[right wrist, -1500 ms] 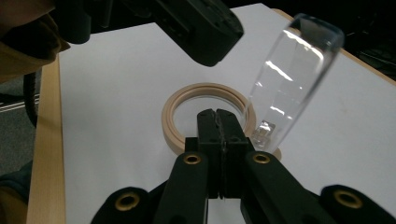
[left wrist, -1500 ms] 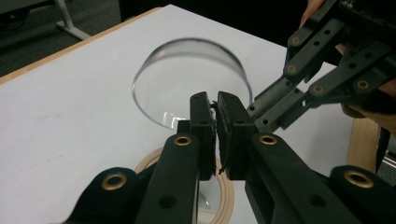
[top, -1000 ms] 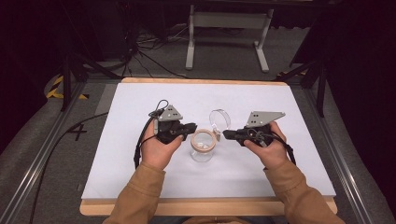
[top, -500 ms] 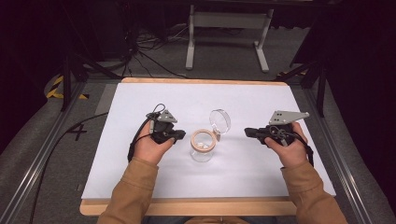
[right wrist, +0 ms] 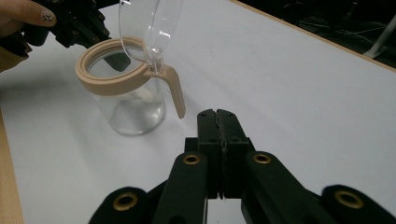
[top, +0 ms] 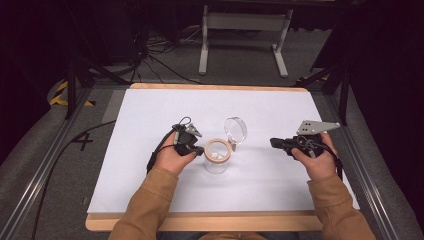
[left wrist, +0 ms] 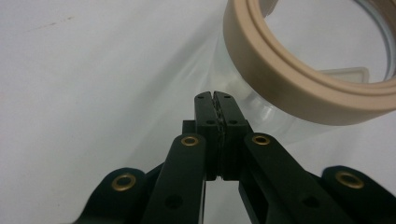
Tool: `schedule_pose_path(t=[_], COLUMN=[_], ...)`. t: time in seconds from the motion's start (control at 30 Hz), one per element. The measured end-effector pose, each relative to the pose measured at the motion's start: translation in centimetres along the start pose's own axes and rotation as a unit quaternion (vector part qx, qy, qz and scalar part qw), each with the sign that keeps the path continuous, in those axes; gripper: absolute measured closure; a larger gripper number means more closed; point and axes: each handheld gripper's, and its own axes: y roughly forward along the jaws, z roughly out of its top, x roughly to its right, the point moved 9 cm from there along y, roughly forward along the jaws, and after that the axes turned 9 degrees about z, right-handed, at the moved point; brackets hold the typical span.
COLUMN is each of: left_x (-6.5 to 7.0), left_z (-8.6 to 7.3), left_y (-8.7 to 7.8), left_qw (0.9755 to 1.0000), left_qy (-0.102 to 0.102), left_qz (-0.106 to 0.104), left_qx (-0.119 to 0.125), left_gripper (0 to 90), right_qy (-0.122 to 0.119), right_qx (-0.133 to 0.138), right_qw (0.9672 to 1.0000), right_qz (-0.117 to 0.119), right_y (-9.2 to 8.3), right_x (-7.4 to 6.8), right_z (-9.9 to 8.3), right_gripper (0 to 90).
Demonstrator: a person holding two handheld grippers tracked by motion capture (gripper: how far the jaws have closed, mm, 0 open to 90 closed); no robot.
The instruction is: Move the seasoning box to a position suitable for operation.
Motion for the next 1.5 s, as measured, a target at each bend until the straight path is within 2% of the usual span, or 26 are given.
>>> schedule_pose_path(t=[0.2, 0.3, 0.53, 0.57, 0.73, 0.97, 1.2, 1.23, 1.37, 1.4, 1.47, 1.5], left_x=[0.3, 0.7, 3.1, 3.1, 4.8, 5.8, 5.8, 5.9, 5.0, 5.0, 4.4, 3.5], left_z=[-0.3, -0.3, 0.0, 0.0, 0.4, 0.7, 0.6, 0.7, 1.1, 1.1, 1.4, 1.6], left_y=[-0.2, -0.1, 0.0, 0.0, 0.2, 0.4, 0.3, 0.2, -1.5, -1.5, -2.9, -4.5], left_qw=[0.9998, 0.9997, 0.9979, 0.9979, 0.9964, 0.9952, 0.9947, 0.9951, 0.9968, 0.9968, 0.9976, 0.9979], left_qy=[0.0, 0.008, 0.028, 0.028, 0.044, 0.056, 0.058, 0.051, 0.043, 0.043, 0.033, 0.018], left_qz=[-0.007, -0.016, -0.052, -0.052, -0.068, -0.075, -0.082, -0.083, -0.067, -0.067, -0.055, -0.042], left_qx=[-0.017, -0.014, -0.027, -0.027, -0.026, -0.028, -0.023, -0.017, 0.006, 0.006, 0.026, 0.046], left_gripper=[89.6, 89.6, 89.4, 89.3, 89.0, 88.5, 87.1, 86.4, 83.6, 83.2, 82.4, 81.6], right_qy=[0.001, 0.0, 0.002, 0.002, 0.004, 0.003, 0.004, 0.004, 0.001, 0.001, 0.0, 0.002], right_qx=[-0.001, -0.001, 0.003, 0.003, 0.006, 0.005, 0.005, 0.005, 0.004, 0.004, 0.003, 0.002], right_qw=[1.0, 1.0, 1.0, 1.0, 1.0, 1.0, 1.0, 1.0, 1.0, 1.0, 1.0, 1.0], right_qz=[0.002, 0.003, 0.002, 0.002, 0.001, 0.001, 0.003, 0.003, 0.006, 0.007, 0.007, 0.007], right_y=[0.1, 0.1, -0.1, -0.1, -0.4, -0.4, -0.3, -0.2, -0.1, -0.1, 0.0, 0.0], right_x=[0.0, 0.0, 0.1, 0.1, 0.3, 0.3, 0.3, 0.3, 0.4, 0.4, 0.5, 0.6], right_z=[0.0, 0.0, 0.1, 0.1, 0.1, 0.1, 0.1, 0.2, 0.4, 0.4, 0.5, 0.5], right_gripper=[90.0, 90.0, 90.0, 90.0, 90.0, 90.0, 90.0, 90.0, 90.0, 90.0, 89.7, 88.8])
